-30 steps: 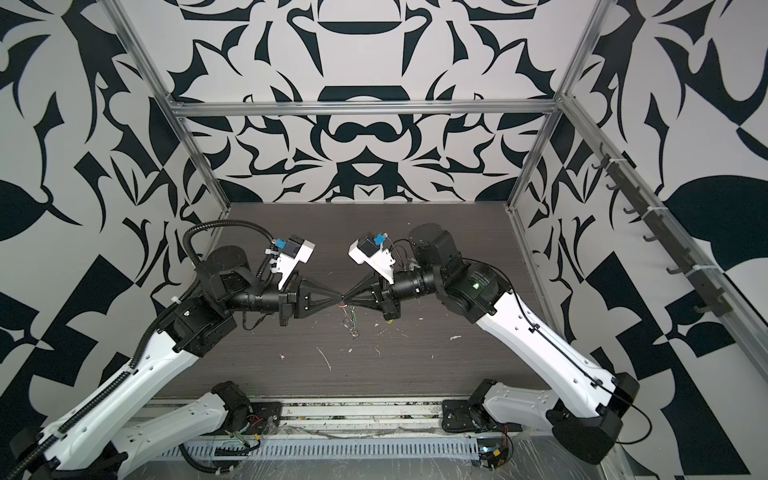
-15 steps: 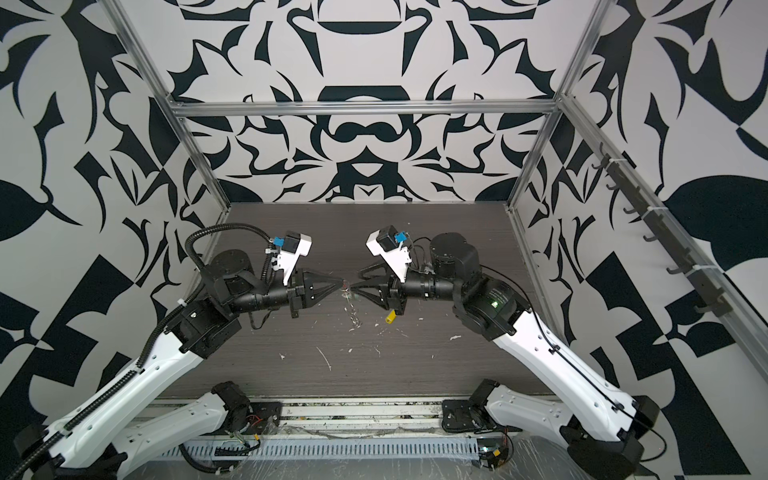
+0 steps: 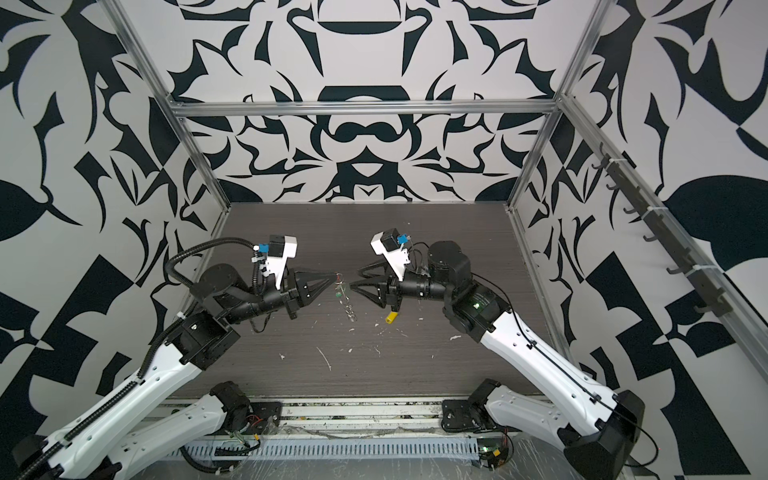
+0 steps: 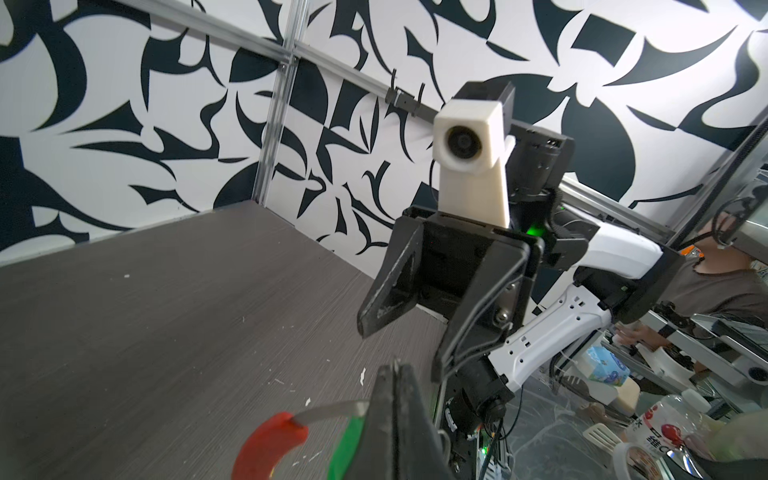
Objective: Remove the keys from the keyring
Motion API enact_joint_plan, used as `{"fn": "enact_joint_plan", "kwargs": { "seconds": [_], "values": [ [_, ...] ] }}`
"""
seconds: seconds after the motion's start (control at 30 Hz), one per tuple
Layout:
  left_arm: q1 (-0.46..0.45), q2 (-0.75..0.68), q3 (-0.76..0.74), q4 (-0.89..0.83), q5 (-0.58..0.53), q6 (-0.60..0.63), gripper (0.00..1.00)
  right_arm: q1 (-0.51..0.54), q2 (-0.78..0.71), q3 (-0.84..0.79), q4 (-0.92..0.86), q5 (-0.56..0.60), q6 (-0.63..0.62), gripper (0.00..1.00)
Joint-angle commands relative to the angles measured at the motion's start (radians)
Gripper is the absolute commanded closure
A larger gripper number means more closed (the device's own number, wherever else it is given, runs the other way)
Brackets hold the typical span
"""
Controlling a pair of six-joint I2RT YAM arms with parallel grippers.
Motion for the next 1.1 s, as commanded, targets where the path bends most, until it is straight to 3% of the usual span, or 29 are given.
{"fn": "enact_joint_plan", "kwargs": {
  "seconds": [0.0,0.3,0.73,0.9,1.07],
  "values": [
    [0.003,-0.035,-0.045,0.168,-0.022,-0.027,1.0,-0.001,-0.007,-0.023,0.162,-0.04,0.071,0.54],
    [0.003,-0.035,-0.131,0.385,-0.033,-0.063,1.0,0.015,0.023,-0.038,0.263,-0.035,0.129,0.54],
    [0.003,-0.034,-0.145,0.458,-0.009,-0.073,1.0,0.105,0.067,-0.003,0.237,0.0,0.083,0.56],
    [0.003,-0.031,-0.142,0.466,0.014,-0.086,1.0,0.119,0.074,0.012,0.225,0.024,0.07,0.61],
    [0.003,-0.033,-0.14,0.462,0.018,-0.091,1.0,0.145,0.078,0.041,0.175,0.056,0.027,0.76]
  ]
}}
